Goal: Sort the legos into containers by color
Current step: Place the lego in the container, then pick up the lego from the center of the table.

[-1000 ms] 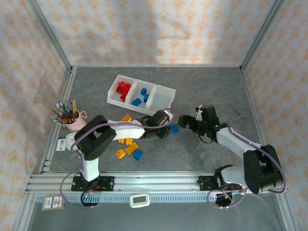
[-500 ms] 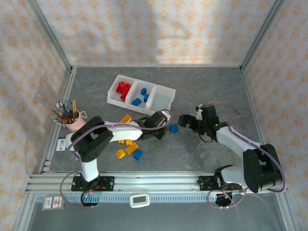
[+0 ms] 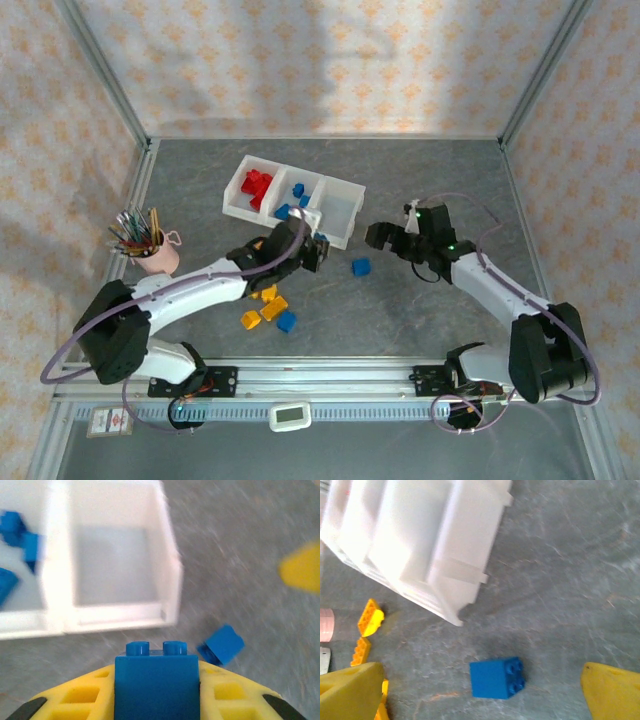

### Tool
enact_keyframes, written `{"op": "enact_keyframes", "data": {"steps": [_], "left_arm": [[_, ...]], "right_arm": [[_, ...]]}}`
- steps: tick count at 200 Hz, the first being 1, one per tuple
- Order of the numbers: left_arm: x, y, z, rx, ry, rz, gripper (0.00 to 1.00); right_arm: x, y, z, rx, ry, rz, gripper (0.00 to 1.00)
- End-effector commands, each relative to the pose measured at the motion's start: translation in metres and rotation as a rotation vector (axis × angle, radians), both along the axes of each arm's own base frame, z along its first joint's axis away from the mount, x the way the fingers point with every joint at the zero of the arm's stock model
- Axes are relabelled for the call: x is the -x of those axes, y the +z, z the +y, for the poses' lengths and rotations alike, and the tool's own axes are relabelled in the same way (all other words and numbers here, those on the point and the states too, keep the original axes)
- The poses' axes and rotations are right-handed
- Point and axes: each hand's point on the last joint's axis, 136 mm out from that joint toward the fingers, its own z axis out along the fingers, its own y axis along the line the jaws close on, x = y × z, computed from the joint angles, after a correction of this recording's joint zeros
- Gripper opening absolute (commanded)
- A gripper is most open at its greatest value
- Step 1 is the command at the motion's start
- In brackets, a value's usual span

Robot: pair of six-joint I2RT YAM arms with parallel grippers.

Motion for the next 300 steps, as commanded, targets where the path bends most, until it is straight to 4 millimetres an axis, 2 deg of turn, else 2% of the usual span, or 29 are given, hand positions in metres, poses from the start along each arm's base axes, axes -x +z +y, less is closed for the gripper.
{"op": "enact_keyframes", "data": {"steps": [1,15,45,66,83,90,95,107,137,165,195,201,205,242,288,300], "left_arm": [[-0.035,0.026,0.038,0.03,0.202,0.006,0.22],[-0.057,0.029,0.05,0.021,0.266,0.009,0.22],[-0.106,0.019,0.061,-0.013,0.349,0.049,0.2],[-0.138,0.003,0.067,-0.034,0.4,0.065,0.2],[-0.161,-0.018,0.072,-0.04,0.43,0.104,0.2],[-0.167,-0.021,0.075,-0.039,0.443,0.109,0.2],[-0.173,-0.037,0.077,-0.056,0.453,0.135,0.2],[-0.181,-0.047,0.079,-0.062,0.462,0.158,0.21],[-0.188,-0.049,0.081,-0.092,0.464,0.162,0.42],[-0.181,-0.038,0.085,-0.096,0.464,0.151,0.56],[-0.167,-0.022,0.084,-0.063,0.447,0.162,0.62],[-0.163,-0.026,0.081,-0.059,0.433,0.178,0.63],[-0.16,-0.011,0.079,-0.038,0.423,0.157,0.63],[-0.118,0.012,0.047,0.007,0.302,0.128,0.66],[-0.052,0.015,-0.002,0.025,0.126,0.124,0.67],[-0.034,0.011,-0.017,0.035,0.069,0.129,0.68]], "right_arm": [[-0.011,0.018,0.016,0.025,0.024,-0.051,1.0],[-0.016,0.023,0.026,0.016,0.027,-0.061,1.0],[-0.028,0.034,0.037,-0.024,0.012,-0.082,1.0],[-0.034,0.035,0.039,-0.026,0.009,-0.084,1.0],[-0.036,0.032,0.038,-0.012,0.008,-0.08,1.0],[-0.036,0.031,0.038,-0.005,0.007,-0.077,1.0],[-0.036,0.03,0.037,-0.001,0.006,-0.077,1.0],[-0.036,0.028,0.036,0.01,0.007,-0.074,1.0],[-0.037,0.028,0.035,0.023,0.009,-0.076,1.0],[-0.039,0.033,0.033,0.012,0.004,-0.084,1.0],[-0.038,0.034,0.028,0.0,-0.001,-0.08,1.0],[-0.037,0.034,0.026,-0.002,-0.003,-0.076,1.0],[-0.037,0.033,0.024,-0.005,-0.004,-0.074,1.0],[-0.026,0.021,0.002,0.004,-0.038,-0.045,1.0],[-0.004,-0.004,-0.022,0.042,-0.06,0.012,1.0],[0.001,-0.012,-0.029,0.045,-0.072,0.034,1.0]]}}
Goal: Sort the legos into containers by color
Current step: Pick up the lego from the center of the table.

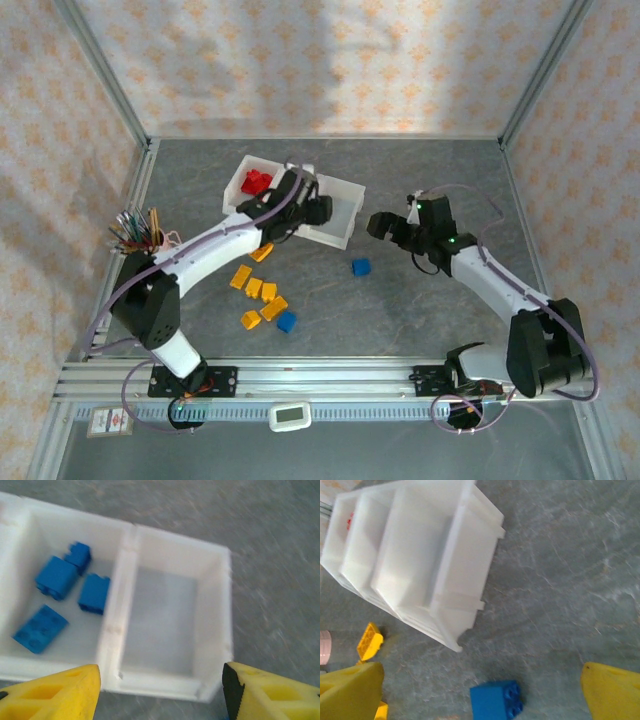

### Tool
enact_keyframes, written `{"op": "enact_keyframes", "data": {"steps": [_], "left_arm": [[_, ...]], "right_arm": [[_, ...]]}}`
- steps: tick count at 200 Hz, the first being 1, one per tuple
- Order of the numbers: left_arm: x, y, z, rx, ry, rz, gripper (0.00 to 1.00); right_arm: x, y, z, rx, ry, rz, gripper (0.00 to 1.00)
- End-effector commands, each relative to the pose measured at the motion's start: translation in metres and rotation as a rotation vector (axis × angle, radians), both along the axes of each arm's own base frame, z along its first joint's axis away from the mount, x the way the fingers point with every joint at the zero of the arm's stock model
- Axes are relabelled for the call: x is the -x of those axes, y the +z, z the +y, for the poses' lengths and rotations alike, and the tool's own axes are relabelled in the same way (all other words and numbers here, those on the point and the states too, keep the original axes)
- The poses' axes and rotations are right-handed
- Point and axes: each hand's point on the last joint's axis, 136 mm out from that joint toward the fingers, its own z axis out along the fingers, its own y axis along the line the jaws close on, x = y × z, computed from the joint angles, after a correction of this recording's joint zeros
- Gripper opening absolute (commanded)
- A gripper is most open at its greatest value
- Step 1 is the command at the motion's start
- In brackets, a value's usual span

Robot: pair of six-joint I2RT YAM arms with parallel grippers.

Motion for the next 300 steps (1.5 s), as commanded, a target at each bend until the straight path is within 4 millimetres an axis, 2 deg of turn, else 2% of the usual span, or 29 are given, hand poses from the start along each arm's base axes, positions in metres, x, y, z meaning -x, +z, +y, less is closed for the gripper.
{"op": "enact_keyframes", "data": {"steps": [1,24,42,68,73,120,164,179,183,209,238,259,300], "left_arm": [[0.029,-0.004,-0.022,0.032,-0.09,0.005,0.68],[0.058,-0.014,-0.046,0.028,-0.189,0.0,0.69],[0.076,-0.032,-0.064,0.006,-0.267,0.016,0.7],[0.087,-0.06,-0.081,-0.054,-0.327,0.047,0.7],[0.088,-0.064,-0.084,-0.064,-0.336,0.054,0.7],[0.082,-0.09,-0.115,-0.066,-0.403,0.047,0.7],[0.064,-0.106,-0.126,-0.129,-0.408,0.018,0.71],[0.057,-0.103,-0.127,-0.146,-0.395,-0.008,0.71],[0.056,-0.115,-0.126,-0.168,-0.393,0.006,0.71],[0.048,-0.125,-0.13,-0.216,-0.392,0.006,0.71],[0.048,-0.138,-0.138,-0.217,-0.424,0.035,0.68],[0.049,-0.144,-0.134,-0.23,-0.416,0.045,0.66],[0.052,-0.157,-0.128,-0.266,-0.409,0.067,0.53]], "right_arm": [[0.016,-0.014,-0.012,0.02,0.003,0.04,1.0],[0.026,-0.026,-0.024,0.013,-0.02,0.07,1.0],[0.03,-0.033,-0.034,0.013,-0.042,0.081,1.0],[0.033,-0.042,-0.046,0.013,-0.073,0.105,1.0],[0.032,-0.035,-0.048,0.008,-0.076,0.08,1.0],[0.031,-0.034,-0.053,0.011,-0.082,0.081,1.0],[0.031,-0.033,-0.055,0.013,-0.089,0.075,1.0],[0.03,-0.033,-0.055,0.012,-0.089,0.075,1.0],[0.03,-0.033,-0.055,0.013,-0.089,0.075,1.0],[0.029,-0.033,-0.055,0.008,-0.09,0.073,1.0],[0.029,-0.033,-0.055,0.007,-0.087,0.075,1.0],[0.028,-0.033,-0.055,0.006,-0.089,0.072,1.0],[0.026,-0.033,-0.053,-0.003,-0.083,0.071,1.0]]}}
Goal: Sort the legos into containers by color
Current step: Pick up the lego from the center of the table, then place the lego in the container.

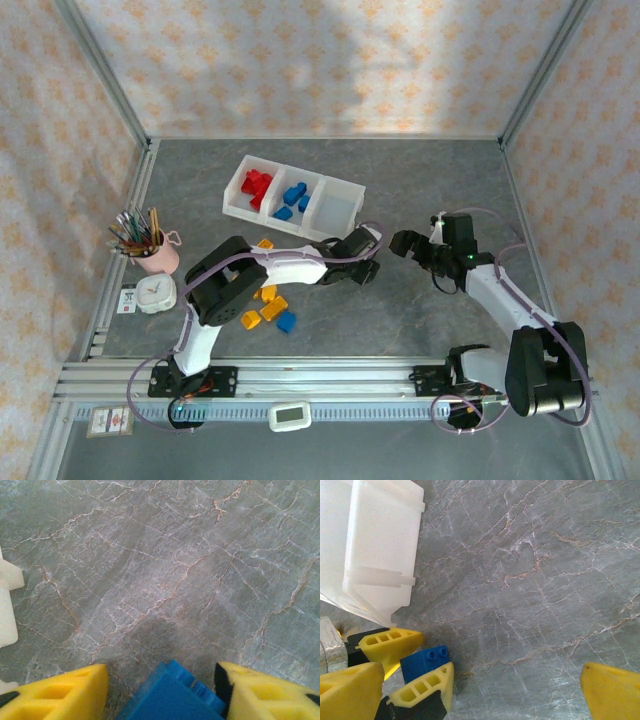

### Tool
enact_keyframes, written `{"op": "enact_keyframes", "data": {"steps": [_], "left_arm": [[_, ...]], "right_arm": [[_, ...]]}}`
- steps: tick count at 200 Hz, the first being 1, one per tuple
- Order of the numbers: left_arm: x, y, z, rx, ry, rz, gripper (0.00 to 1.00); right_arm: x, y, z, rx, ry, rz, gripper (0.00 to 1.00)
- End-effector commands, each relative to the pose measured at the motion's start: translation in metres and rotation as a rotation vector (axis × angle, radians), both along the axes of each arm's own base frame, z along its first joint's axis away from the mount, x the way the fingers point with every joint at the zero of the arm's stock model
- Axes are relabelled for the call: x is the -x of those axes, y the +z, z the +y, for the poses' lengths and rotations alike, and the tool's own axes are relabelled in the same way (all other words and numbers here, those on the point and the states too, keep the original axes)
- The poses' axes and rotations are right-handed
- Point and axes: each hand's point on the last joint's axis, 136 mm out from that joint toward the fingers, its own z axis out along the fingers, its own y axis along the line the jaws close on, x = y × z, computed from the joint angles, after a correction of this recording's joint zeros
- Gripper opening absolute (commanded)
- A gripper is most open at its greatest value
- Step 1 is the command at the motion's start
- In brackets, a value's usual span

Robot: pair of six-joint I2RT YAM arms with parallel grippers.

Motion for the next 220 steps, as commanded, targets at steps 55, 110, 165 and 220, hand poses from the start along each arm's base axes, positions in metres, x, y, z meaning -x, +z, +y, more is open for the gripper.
{"op": "enact_keyframes", "data": {"steps": [55,110,165,220], "left_arm": [[0.003,0.002,0.0,-0.035,-0.019,-0.014,0.28],[0.013,0.033,0.013,0.013,0.022,-0.013,0.21],[0.01,0.113,0.06,0.115,0.185,-0.1,0.21],[-0.07,0.162,0.161,0.163,0.544,-0.172,0.21]], "right_arm": [[-0.006,0.008,-0.001,0.007,0.009,-0.03,1.0],[-0.01,0.025,0.002,0.0,0.027,-0.06,1.0],[-0.017,0.05,0.023,-0.042,0.082,-0.105,1.0],[-0.028,0.062,0.074,-0.053,0.164,-0.135,1.0]]}}
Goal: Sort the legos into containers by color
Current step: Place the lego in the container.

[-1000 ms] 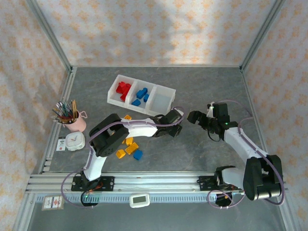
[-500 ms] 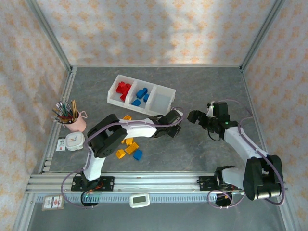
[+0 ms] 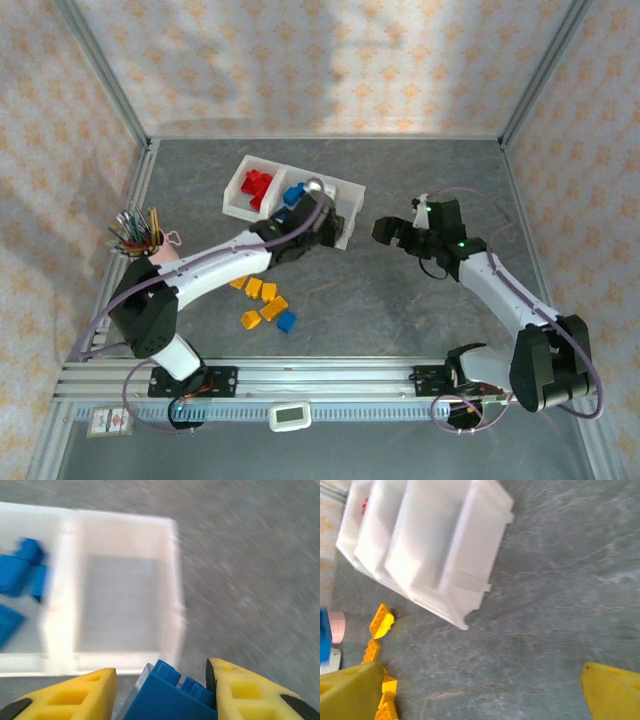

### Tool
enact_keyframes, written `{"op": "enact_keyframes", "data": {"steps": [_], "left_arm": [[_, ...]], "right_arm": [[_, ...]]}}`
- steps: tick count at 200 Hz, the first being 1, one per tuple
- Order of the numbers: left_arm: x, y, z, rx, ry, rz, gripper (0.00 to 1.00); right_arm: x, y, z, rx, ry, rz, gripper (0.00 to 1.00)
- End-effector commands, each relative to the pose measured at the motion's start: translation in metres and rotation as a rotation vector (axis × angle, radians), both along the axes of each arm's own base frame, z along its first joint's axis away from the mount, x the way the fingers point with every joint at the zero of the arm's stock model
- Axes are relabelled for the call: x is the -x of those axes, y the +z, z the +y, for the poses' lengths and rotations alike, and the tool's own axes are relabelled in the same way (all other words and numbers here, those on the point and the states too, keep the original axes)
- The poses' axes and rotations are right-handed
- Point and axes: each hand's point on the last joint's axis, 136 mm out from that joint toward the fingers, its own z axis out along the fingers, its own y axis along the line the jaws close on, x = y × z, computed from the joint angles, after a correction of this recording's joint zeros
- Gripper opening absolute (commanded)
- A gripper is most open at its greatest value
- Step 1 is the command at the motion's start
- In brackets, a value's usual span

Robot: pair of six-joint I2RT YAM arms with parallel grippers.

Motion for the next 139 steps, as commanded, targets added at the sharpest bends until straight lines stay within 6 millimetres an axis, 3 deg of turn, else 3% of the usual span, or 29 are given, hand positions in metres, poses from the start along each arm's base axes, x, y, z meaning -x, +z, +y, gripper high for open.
{"op": "enact_keyframes", "data": {"steps": [1,25,57,65,83,95,115,139], "left_arm": [[-0.033,0.008,0.052,-0.017,0.193,0.007,0.21],[-0.074,0.002,0.078,-0.03,0.293,0.009,0.21],[-0.117,-0.03,0.09,-0.044,0.344,0.059,0.2],[-0.125,-0.049,0.089,-0.069,0.346,0.091,0.2],[-0.135,-0.059,0.091,-0.098,0.365,0.106,0.23],[-0.138,-0.059,0.092,-0.099,0.372,0.111,0.34],[-0.138,-0.045,0.09,-0.077,0.362,0.085,0.47],[-0.129,-0.03,0.096,-0.072,0.364,0.071,0.53]], "right_arm": [[-0.012,0.011,0.016,-0.014,-0.004,-0.034,1.0],[-0.018,0.014,0.032,-0.011,0.009,-0.046,1.0],[-0.024,0.012,0.042,-0.006,0.02,-0.047,1.0],[-0.024,0.012,0.042,-0.002,0.02,-0.046,1.0],[-0.024,0.012,0.041,0.009,0.022,-0.047,1.0],[-0.024,0.013,0.04,0.016,0.021,-0.048,1.0],[-0.024,0.014,0.04,0.019,0.031,-0.051,1.0],[-0.023,0.014,0.041,0.027,0.043,-0.051,1.0]]}}
